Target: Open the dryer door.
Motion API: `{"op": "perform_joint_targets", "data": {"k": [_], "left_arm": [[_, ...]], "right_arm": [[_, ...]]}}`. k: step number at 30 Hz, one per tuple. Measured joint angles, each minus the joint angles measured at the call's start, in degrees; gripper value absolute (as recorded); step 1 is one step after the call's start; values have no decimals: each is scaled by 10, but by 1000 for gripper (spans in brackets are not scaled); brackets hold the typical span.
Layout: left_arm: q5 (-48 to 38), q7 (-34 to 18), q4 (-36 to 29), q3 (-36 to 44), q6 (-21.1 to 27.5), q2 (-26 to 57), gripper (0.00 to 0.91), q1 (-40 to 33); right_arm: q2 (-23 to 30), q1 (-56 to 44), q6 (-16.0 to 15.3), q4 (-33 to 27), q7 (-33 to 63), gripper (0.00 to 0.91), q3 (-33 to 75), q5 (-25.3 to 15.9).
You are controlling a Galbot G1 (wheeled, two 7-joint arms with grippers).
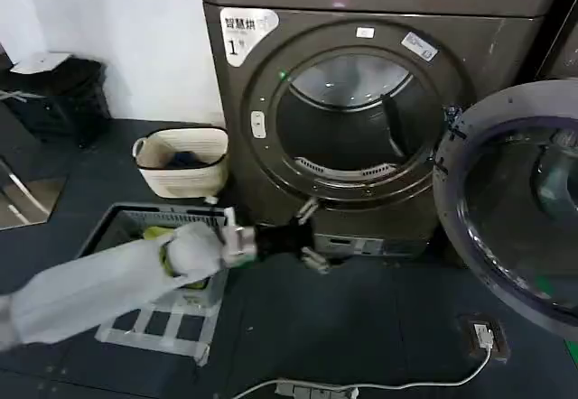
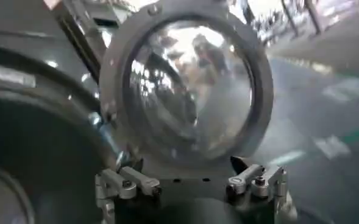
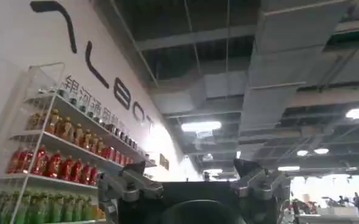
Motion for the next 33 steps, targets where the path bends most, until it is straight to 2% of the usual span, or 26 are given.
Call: {"op": "perform_joint_targets", "data": {"k": [6, 14, 25, 33], "left_arm": [[20, 7, -10, 4, 15, 67, 907, 7], [41, 70, 4, 5, 22, 134, 907, -4], [91, 159, 118, 4, 8, 165, 907, -29], [126, 195, 196, 3, 7, 165, 907, -57]], "right_arm": [[3, 4, 2, 4, -1, 907, -11, -3], [8, 9, 2, 9, -1, 907, -22, -4], [5, 12, 4, 6, -2, 907, -28, -5], [-3, 17, 9, -3, -3, 907, -36, -15]]}}
